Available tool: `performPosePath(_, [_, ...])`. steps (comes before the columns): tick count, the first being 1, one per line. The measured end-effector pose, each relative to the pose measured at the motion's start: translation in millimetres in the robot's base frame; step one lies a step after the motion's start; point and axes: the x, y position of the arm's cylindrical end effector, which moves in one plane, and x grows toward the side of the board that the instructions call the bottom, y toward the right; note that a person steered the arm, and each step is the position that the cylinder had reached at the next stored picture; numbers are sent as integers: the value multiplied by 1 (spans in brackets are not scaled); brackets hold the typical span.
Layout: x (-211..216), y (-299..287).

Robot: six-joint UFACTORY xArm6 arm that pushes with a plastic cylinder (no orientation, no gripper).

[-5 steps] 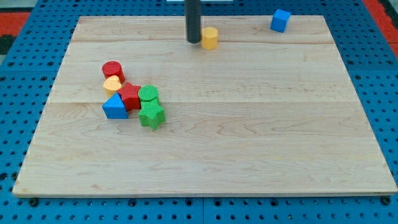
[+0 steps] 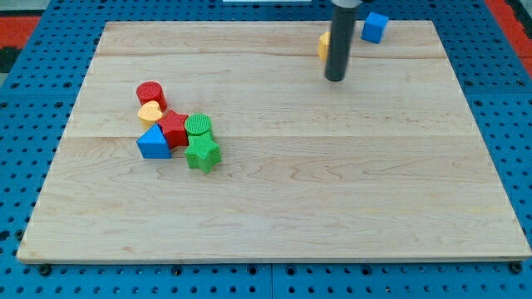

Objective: Slide the red circle to the center left

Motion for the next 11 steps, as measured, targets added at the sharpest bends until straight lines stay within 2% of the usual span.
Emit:
performPosePath(1, [10,4])
performPosePath(2, [37,-44])
performPosePath(4, [48,-218])
performPosePath(6, [55,-330])
performPosePath(8, [87,-382])
performPosePath(9, [85,-390])
performPosePath(11, [31,-390])
